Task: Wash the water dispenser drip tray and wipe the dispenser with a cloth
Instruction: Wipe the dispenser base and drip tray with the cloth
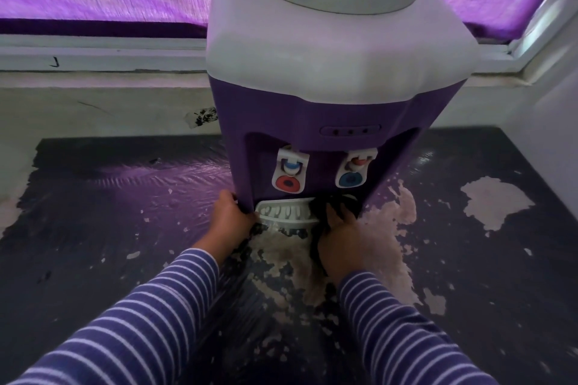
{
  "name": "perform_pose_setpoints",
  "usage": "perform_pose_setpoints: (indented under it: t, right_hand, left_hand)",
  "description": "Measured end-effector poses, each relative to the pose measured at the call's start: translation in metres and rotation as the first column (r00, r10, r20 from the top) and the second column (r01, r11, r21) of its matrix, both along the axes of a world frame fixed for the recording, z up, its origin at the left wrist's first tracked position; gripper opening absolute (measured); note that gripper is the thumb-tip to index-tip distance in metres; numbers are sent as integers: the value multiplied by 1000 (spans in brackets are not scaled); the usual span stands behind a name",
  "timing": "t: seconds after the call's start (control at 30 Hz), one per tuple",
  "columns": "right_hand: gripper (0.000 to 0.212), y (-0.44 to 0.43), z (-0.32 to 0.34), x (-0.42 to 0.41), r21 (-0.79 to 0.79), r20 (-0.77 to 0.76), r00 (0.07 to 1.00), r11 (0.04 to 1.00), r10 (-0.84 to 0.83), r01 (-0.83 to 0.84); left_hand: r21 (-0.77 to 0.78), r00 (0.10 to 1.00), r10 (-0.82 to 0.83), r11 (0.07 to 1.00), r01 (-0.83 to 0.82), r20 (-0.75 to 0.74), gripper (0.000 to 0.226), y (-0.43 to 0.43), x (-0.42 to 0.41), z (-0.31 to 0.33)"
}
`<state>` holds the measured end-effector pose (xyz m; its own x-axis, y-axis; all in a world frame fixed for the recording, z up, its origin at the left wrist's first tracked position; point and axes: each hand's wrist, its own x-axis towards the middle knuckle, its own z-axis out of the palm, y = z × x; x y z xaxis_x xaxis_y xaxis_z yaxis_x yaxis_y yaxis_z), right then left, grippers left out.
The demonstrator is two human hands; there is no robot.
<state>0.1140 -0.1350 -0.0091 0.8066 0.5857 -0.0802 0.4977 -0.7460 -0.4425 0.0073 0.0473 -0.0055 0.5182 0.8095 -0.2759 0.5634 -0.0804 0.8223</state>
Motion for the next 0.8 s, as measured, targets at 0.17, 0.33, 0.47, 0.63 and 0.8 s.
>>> perform_pose_setpoints:
  t: [0.17, 0.33, 0.47, 0.63, 0.8]
  right_hand:
    - [49, 12, 4, -26, 109, -49, 972, 969, 229, -223]
    - [52, 0, 9, -9, 151, -100, 975, 965, -200, 213]
    - [53, 11, 8, -22, 108, -100, 994, 992, -47, 58]
    - [49, 14, 6, -27, 161, -172, 962, 969, 213, -186]
    - [48, -11, 6, 2, 150, -80, 992, 983, -98, 109]
  left_hand:
    - [9, 1000, 1, 1000, -1, -11, 46, 0, -1, 0]
    - [14, 1000, -8, 1000, 8, -9, 48, 0, -1, -1]
    - [17, 1000, -7, 1000, 7, -13, 46, 1, -1, -2]
    - [12, 1000, 0, 1000, 0, -27, 43, 2, -1, -4]
    - [-9, 1000, 1, 1000, -1, -14, 44, 4, -1, -5]
